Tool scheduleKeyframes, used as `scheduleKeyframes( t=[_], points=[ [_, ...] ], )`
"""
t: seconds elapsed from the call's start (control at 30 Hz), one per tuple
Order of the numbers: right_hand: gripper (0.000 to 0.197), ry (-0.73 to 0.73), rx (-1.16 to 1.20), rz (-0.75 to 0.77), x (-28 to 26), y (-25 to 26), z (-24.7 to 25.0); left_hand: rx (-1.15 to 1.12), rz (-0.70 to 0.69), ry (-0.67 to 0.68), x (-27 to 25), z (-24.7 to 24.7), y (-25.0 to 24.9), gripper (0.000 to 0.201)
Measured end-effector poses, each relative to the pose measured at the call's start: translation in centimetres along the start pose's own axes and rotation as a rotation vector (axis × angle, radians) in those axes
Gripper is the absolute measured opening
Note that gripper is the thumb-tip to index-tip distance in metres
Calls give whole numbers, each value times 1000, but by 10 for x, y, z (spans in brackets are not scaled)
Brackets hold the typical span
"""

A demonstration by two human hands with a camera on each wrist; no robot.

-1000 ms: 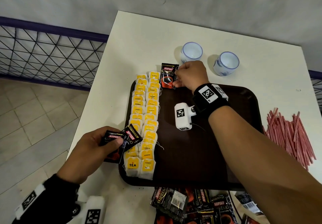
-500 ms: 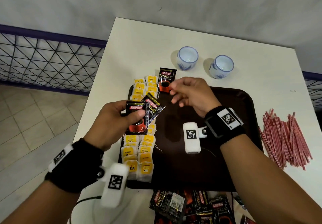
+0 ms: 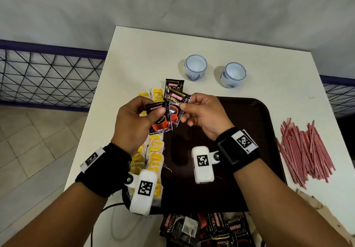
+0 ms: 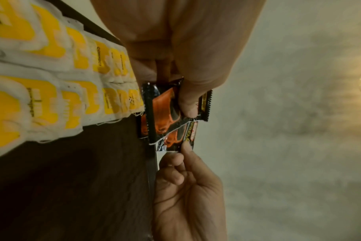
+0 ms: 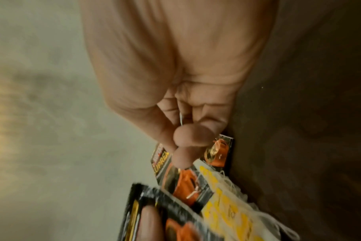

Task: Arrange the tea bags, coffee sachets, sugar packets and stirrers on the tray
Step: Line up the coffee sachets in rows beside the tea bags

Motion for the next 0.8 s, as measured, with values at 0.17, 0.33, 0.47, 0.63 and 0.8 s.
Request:
scheduleKeyframes(
  t=[0.17, 0.33, 0.47, 0.63, 0.8],
  points=[
    [26, -125, -173, 16, 22, 4, 19, -84, 79, -20, 1, 9, 2, 15],
    [23, -142, -308, 3, 44, 6, 18, -22, 78, -13, 6, 14, 4, 20],
    [19, -137, -322, -1, 55, 4, 11, -7, 90, 10, 9, 14, 2, 18],
    [16, -167, -347, 28, 60, -2, 6, 16, 126, 16, 11, 14, 1, 14],
    [13, -193, -284, 8, 60, -6, 4, 75, 171, 50, 17, 15, 4, 13]
  ],
)
Point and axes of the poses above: each hand's wrist, its own x-axis towards the middle knuckle, its own z-axis out of the back of the hand, y = z × x, the point moved 2 cm from there along x, towards the middle knuckle
